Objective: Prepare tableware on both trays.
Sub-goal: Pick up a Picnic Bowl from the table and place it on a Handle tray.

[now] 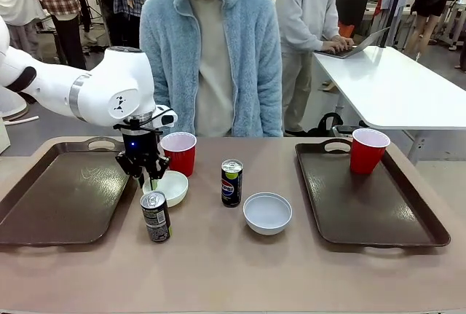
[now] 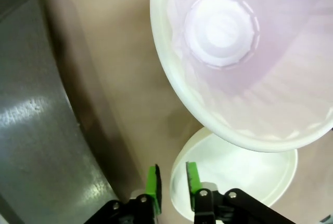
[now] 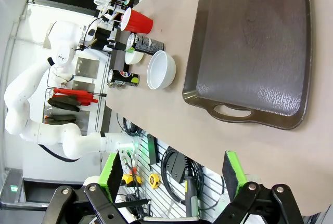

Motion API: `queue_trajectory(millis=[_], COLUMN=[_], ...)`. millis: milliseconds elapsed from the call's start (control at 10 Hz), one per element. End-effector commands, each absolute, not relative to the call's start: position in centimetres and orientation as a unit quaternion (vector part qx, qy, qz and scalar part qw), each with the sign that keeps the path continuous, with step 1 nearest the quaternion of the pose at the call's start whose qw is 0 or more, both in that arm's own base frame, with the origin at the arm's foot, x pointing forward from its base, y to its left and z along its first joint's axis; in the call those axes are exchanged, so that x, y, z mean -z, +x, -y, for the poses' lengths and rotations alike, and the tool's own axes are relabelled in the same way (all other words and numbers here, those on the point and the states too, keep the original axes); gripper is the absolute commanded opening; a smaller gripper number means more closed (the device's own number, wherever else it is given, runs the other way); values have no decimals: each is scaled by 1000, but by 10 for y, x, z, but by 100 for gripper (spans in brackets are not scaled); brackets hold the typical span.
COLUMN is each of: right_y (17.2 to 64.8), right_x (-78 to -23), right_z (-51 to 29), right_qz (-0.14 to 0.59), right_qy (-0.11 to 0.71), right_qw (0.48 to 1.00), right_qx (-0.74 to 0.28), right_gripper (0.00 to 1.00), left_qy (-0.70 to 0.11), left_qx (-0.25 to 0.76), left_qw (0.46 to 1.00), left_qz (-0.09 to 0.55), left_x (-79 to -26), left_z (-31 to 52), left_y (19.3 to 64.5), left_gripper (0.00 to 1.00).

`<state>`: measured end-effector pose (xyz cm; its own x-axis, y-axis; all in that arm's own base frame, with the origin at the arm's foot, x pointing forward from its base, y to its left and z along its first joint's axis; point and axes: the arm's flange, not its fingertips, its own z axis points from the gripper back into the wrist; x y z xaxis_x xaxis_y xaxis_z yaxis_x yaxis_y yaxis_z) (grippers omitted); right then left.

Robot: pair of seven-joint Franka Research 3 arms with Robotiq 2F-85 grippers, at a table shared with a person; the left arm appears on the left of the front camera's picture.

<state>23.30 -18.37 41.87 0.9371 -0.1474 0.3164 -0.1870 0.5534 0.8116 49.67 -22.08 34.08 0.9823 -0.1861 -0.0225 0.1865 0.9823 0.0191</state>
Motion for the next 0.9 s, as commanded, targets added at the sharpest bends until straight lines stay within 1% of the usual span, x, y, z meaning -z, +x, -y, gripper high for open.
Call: queue_trajectory(millis=[0, 200, 300, 400, 800], right_y=[233, 233, 233, 233, 233], right_x=[-418, -418, -418, -418, -418], right_z=[184, 184, 184, 184, 184], right_qz=[179, 179, 179, 179, 179], right_qy=[477, 477, 477, 477, 477], right_qw=[861, 861, 861, 861, 861], right_qx=[-12, -12, -12, -12, -12], right_gripper=[100, 100, 100, 100, 100], left_qy=[9, 4, 14, 24, -9], left_qx=[82, 82, 90, 107, 134], left_qw=[996, 996, 996, 994, 991], left_qz=[-16, -20, -11, -2, 21], left_x=[-346, -349, -354, -367, -442], left_z=[221, 219, 218, 216, 179], left_y=[497, 496, 492, 483, 441], left_gripper=[0, 0, 0, 1, 1])
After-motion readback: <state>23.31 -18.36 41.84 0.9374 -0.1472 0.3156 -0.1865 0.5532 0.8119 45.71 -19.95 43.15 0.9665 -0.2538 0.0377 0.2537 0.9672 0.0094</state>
